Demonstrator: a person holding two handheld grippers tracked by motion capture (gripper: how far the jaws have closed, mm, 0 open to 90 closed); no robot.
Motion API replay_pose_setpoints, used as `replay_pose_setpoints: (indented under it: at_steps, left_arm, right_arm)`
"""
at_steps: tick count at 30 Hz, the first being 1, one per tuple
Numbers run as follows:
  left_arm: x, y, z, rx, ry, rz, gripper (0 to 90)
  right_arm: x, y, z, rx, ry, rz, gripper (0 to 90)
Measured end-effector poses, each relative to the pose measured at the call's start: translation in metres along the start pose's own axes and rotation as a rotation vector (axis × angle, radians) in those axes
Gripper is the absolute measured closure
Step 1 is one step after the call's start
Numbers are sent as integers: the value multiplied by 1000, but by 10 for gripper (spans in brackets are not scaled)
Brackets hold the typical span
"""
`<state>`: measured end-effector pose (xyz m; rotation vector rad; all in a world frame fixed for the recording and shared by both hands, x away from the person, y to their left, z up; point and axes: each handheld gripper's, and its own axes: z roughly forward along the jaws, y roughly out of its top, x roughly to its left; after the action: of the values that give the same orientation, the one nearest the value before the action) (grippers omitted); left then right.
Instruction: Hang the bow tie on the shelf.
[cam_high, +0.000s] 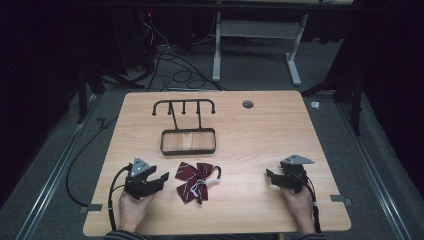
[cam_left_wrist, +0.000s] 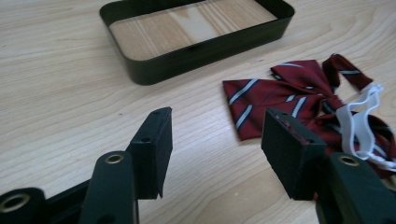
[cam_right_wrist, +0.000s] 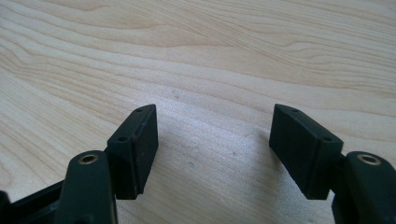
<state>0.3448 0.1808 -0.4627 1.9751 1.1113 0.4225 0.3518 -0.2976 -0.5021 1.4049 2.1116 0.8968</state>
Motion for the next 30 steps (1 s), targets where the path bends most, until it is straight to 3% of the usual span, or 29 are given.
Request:
replay_pose_setpoints:
  at_steps: [17,30]
  left_arm:
    - [-24,26,11,10,-100,72,441]
    - [-50,50,34,38,-163,154,472]
  right_arm:
    - [0,0,0,2,1,0,341]
    - [0,0,0,1,0,-2,340]
